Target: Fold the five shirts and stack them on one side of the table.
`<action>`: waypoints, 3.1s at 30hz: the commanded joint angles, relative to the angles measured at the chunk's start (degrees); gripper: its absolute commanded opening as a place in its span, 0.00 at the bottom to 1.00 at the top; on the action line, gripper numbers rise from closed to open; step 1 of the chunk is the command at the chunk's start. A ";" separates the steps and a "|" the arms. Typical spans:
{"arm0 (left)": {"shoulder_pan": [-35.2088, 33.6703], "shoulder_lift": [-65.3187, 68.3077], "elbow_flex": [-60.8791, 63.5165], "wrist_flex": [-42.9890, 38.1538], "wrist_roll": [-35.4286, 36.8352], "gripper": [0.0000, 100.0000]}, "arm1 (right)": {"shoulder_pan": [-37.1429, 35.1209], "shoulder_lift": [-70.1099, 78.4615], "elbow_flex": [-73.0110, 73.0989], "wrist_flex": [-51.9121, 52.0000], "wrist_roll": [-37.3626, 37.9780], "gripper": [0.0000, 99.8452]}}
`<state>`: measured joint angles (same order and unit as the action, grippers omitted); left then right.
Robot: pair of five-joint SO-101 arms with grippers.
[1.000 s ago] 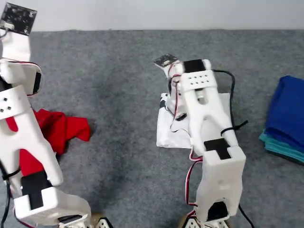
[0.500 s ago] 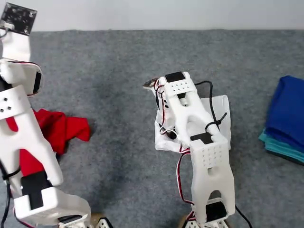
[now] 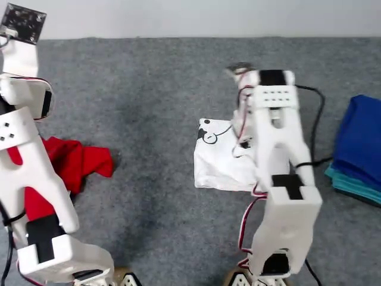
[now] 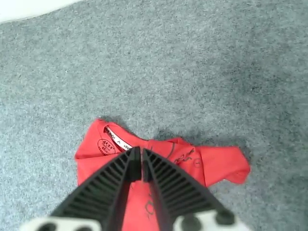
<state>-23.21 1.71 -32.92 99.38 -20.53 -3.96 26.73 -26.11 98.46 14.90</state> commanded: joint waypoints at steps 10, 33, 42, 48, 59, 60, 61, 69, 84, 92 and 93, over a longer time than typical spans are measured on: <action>-0.09 -2.99 -0.13 1.23 -0.26 0.01 | 6.37 5.85 -1.49 -5.49 -15.65 0.31; -0.18 -2.99 -0.13 1.23 -0.26 0.01 | 13.85 15.96 -1.58 -12.88 20.13 0.01; 0.09 -2.99 -0.13 1.23 -0.26 0.01 | 11.30 10.33 -5.63 -15.60 53.63 0.01; 0.09 -2.99 2.33 1.23 -0.44 0.01 | 5.58 13.14 -13.19 -17.19 61.27 0.01; 0.00 -2.99 2.33 1.23 -0.44 0.01 | 5.85 16.57 -25.23 -14.64 39.82 0.28; 0.00 -2.99 2.33 1.23 -0.44 0.01 | 5.85 16.57 -27.34 -14.02 35.08 0.29; 0.00 -2.99 2.33 1.23 -0.44 0.01 | 5.85 16.57 -29.45 -13.41 31.03 0.29; 0.00 -2.99 2.33 1.23 -0.44 0.01 | 3.91 16.66 -38.68 -1.45 -3.52 0.29; -0.26 -10.29 9.63 1.23 -0.62 0.01 | -0.40 5.05 -20.22 4.44 -43.96 0.43; -0.26 -15.56 16.48 1.23 -0.70 0.01 | -0.84 7.16 -10.29 -1.01 -50.46 0.49; -0.26 -16.26 17.19 1.23 -0.70 0.01 | -0.84 8.48 -10.29 -2.24 -51.25 0.48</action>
<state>-23.21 -10.95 -16.57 99.38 -20.53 -4.40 34.64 -36.31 98.55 -34.33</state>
